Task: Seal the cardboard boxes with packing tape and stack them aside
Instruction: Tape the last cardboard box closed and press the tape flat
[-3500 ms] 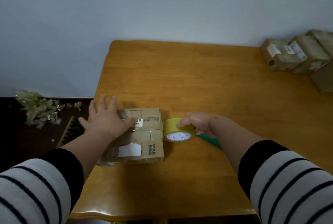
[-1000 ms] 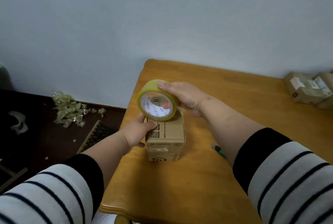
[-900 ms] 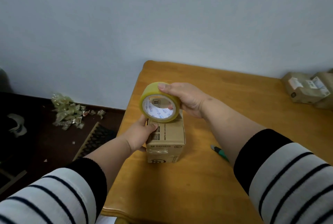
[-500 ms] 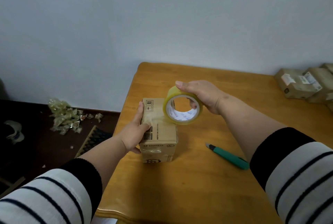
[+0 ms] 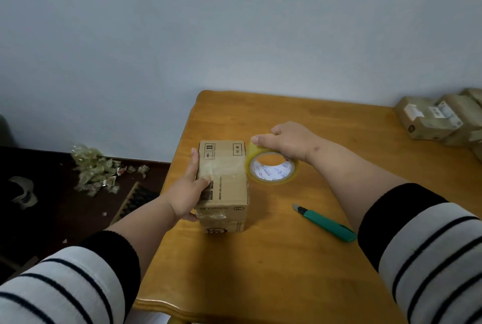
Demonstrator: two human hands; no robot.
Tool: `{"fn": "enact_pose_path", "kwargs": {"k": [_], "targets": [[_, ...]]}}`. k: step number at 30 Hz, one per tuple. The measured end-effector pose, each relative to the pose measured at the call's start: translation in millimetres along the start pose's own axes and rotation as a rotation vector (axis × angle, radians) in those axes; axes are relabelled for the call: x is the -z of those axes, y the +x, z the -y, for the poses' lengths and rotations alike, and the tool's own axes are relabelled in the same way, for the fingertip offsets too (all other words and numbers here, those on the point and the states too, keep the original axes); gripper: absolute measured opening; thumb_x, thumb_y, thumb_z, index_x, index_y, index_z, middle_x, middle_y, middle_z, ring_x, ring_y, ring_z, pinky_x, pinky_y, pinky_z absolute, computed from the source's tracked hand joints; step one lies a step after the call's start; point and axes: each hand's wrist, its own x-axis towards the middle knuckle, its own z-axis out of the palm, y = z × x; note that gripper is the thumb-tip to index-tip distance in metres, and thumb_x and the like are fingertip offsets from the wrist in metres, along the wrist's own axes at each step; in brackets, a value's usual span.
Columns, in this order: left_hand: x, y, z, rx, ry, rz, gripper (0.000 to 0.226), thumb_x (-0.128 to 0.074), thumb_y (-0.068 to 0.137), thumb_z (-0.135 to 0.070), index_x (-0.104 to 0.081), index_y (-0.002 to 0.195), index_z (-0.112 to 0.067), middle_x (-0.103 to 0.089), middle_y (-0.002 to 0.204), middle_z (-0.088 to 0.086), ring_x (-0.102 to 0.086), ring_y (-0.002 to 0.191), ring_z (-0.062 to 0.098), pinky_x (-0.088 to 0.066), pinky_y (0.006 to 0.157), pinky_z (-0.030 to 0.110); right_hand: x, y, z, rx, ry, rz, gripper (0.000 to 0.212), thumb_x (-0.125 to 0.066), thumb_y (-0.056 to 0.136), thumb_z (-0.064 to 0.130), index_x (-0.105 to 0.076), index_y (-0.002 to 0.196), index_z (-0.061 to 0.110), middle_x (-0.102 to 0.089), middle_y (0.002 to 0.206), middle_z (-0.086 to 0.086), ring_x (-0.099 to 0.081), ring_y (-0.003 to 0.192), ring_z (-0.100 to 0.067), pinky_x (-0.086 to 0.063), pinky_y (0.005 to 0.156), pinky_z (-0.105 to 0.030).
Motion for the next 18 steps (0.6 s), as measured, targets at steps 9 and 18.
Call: {"fn": "enact_pose_path", "kwargs": {"k": [9, 18], "targets": [[-5, -7, 0, -0.090, 0.072, -0.007, 0.056, -0.033, 0.105, -0.037, -0.002, 0.136, -0.073, -0.021, 0.159, -0.009, -0.044, 0.128, 0.030, -0.057, 0.082, 0.056, 0, 6, -1, -0.009, -0.080, 0.048, 0.052, -0.055, 0.084, 0.069, -0.033, 0.064, 0.026, -0.054, 0.054, 0.002, -0.046, 0.057, -0.010, -0.029, 0.056, -0.028], [-3, -8, -1, -0.048, 0.073, -0.002, 0.054, -0.032, 0.106, -0.036, -0.007, 0.141, -0.068, -0.034, 0.154, -0.003, -0.048, 0.125, 0.031, -0.055, 0.087, 0.055, 3, 16, -10, -0.028, -0.125, 0.091, 0.055, -0.059, 0.083, 0.067, -0.048, 0.063, 0.017, -0.047, 0.058, 0.005, -0.047, 0.060, -0.014, -0.032, 0.058, -0.030]]}}
